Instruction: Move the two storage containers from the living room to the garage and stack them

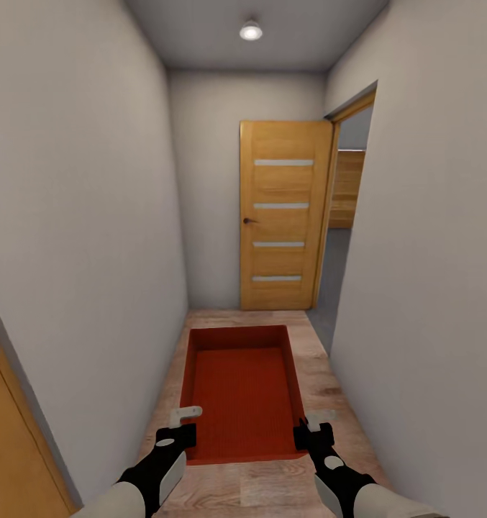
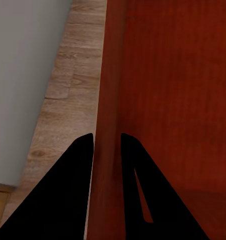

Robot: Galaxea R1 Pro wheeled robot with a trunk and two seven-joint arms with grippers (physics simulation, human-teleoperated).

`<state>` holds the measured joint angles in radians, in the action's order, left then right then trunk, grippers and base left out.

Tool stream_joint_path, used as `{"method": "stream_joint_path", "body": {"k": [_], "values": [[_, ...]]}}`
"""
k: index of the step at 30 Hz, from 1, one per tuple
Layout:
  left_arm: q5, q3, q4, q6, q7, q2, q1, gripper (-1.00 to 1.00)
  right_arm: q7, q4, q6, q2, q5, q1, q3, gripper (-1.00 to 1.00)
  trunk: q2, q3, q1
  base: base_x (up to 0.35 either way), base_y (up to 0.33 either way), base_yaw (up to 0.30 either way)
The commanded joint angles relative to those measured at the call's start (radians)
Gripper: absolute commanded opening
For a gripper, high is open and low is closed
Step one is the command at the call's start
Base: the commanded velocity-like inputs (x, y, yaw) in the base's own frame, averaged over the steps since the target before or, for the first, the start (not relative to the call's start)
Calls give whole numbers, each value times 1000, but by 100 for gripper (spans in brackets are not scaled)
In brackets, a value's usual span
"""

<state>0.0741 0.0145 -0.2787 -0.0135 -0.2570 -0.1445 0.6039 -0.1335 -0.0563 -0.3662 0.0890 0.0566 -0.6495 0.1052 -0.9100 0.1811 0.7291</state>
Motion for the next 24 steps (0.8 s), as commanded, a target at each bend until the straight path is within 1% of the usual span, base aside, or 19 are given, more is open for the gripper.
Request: {"method": "stream_joint_path", "body": {"k": [1, 24], "values": [[-14, -7, -4, 23, -21, 6, 0, -100, -12, 3, -2, 0, -4, -1, -59, -100, -1, 1, 1, 322, 0, 0], [-14, -7, -4, 23, -21, 6, 0, -100, -11, 3, -2, 0, -4, -1, -59, -100, -1, 1, 1, 322, 0, 0]]}}
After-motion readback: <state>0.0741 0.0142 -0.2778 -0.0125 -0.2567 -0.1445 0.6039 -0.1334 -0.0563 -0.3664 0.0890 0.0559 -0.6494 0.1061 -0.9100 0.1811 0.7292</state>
